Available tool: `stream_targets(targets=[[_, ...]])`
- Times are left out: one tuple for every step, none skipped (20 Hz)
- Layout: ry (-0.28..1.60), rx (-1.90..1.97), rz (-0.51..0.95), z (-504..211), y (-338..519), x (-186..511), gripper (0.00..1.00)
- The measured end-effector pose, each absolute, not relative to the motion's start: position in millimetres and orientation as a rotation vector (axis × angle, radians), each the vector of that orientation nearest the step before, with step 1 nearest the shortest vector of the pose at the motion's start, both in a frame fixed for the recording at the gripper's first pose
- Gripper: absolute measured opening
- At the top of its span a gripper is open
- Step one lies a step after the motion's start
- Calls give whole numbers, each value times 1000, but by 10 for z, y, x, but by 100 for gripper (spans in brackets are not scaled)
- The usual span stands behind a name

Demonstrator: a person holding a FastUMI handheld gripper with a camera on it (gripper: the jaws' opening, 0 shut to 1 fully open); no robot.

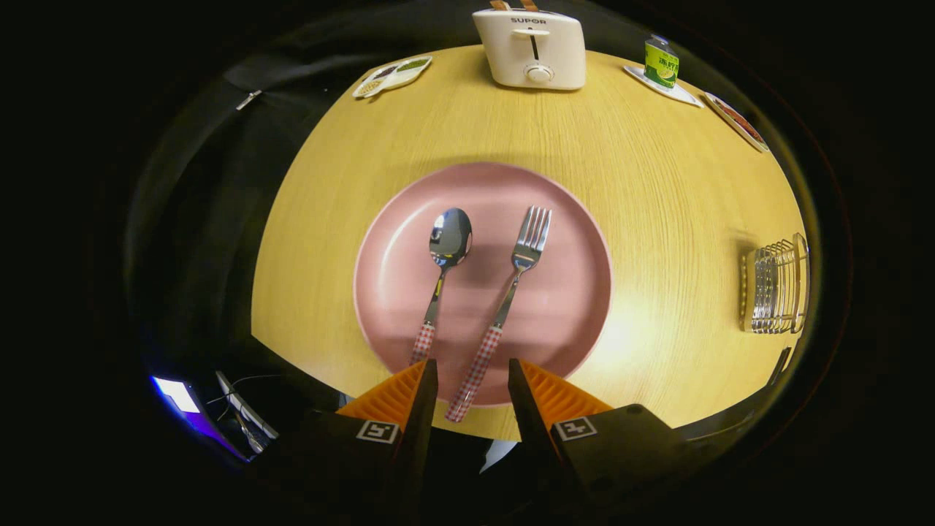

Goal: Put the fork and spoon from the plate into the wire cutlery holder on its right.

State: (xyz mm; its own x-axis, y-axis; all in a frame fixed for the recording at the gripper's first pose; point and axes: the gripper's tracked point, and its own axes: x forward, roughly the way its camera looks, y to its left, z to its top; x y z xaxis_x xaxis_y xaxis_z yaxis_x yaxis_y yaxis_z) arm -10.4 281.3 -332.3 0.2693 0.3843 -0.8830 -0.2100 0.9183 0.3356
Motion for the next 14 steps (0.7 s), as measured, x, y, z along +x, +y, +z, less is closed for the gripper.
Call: stream_targets(targets=[[1249, 160, 391, -3375, 2821, -105, 62], [1260, 162, 380, -3394, 2824, -104, 62], [1277, 172, 367, -3443, 2843, -105, 61], [1294, 176, 349, -3469, 2830, -112, 53], [1308, 182, 336, -3516, 2826, -114, 45], [1334, 194, 326, -3547, 2835, -135, 39], [1345, 211, 312, -3534, 2812, -134, 33], [1351, 217, 299, -3547, 2795, -132, 25], [1350, 221, 295, -3553, 2780, -112, 21], [1348, 216, 288, -3516, 2729, -103, 14], [1343, 222, 295, -3506, 2726, -110, 13], [1338, 243, 306, -3470, 2732, -116, 13], [1329, 272, 318, -3405, 2734, -114, 13], [1316, 296, 341, -3328, 2734, -112, 13]])
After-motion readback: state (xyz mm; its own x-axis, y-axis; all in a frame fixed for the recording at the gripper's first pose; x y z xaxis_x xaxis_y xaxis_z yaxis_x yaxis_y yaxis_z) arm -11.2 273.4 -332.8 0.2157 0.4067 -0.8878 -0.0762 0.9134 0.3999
